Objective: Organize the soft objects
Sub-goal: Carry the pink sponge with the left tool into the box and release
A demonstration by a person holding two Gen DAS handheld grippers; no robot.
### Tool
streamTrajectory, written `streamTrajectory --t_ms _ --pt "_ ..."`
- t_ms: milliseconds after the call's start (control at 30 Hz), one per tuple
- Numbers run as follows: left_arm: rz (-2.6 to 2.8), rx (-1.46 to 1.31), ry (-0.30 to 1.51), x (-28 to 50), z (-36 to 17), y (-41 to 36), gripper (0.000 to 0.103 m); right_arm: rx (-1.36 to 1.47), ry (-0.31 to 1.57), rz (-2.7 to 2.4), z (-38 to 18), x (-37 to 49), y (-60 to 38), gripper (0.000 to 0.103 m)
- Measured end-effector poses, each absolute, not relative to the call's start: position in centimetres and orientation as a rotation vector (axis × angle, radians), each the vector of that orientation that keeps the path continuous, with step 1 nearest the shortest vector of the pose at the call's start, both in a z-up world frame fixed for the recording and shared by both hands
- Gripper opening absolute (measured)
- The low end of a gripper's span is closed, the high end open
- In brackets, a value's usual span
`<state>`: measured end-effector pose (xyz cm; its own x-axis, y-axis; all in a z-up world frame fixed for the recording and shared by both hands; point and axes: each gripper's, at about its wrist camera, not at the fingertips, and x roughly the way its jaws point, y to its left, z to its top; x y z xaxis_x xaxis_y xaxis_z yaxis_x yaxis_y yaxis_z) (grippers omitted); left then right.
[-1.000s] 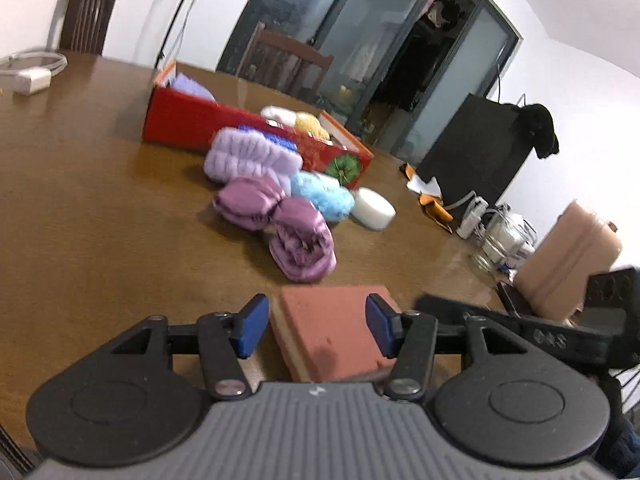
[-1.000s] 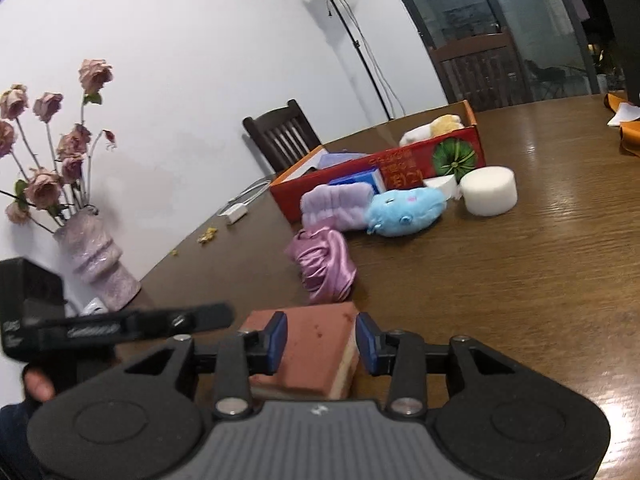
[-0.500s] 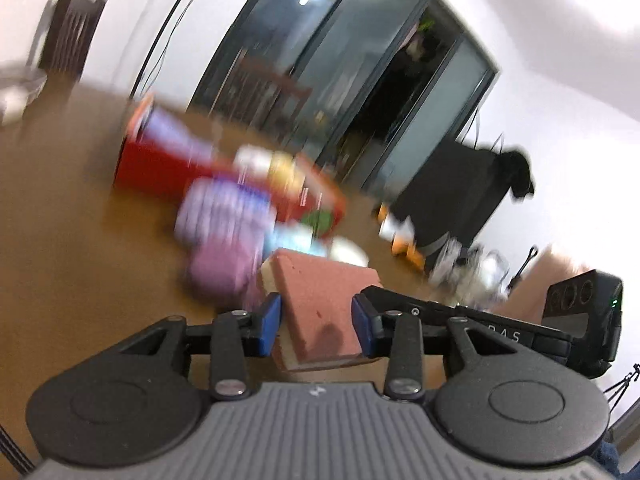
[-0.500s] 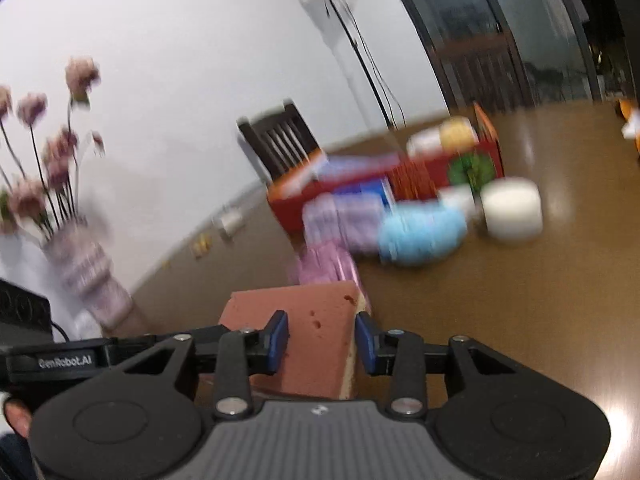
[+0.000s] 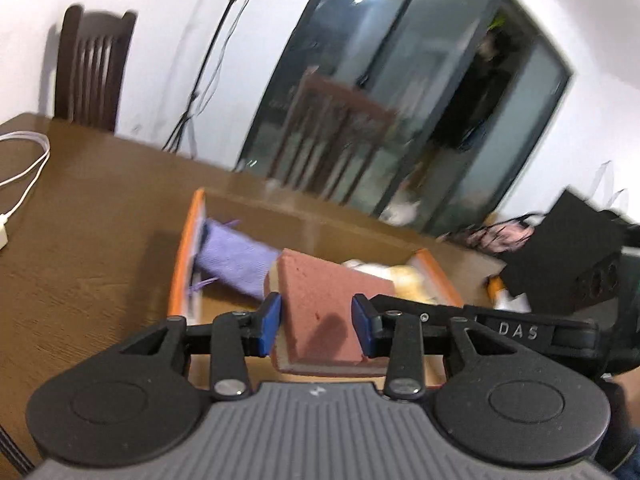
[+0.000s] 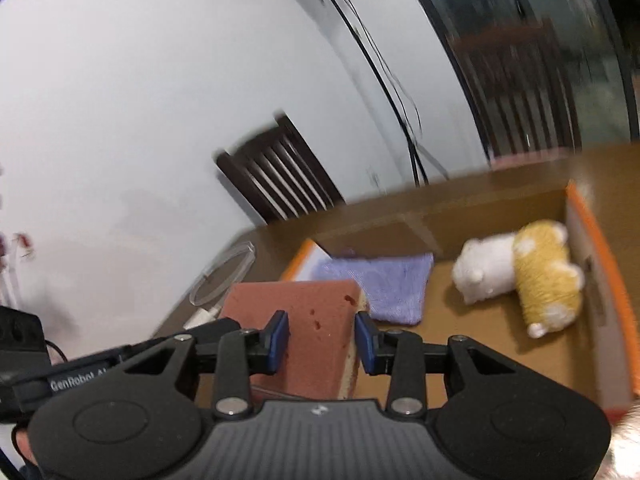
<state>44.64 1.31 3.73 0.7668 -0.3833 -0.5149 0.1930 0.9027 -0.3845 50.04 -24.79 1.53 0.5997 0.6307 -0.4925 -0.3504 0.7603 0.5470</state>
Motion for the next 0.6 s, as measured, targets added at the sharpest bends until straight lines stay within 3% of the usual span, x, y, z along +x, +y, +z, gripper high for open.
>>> streamTrajectory --t_ms 300,600 --pt "-0.259 -0.153 0.644 46.0 0.6 2.3 0.044 0.298 0.892 0.619 -3.3 53.4 -20.6 0.037" --pt "-0.227 -0.155 0.599 44.8 2.1 3.8 0.047 0.222 0.923 0.674 -3.7 52.4 -19.1 0.042"
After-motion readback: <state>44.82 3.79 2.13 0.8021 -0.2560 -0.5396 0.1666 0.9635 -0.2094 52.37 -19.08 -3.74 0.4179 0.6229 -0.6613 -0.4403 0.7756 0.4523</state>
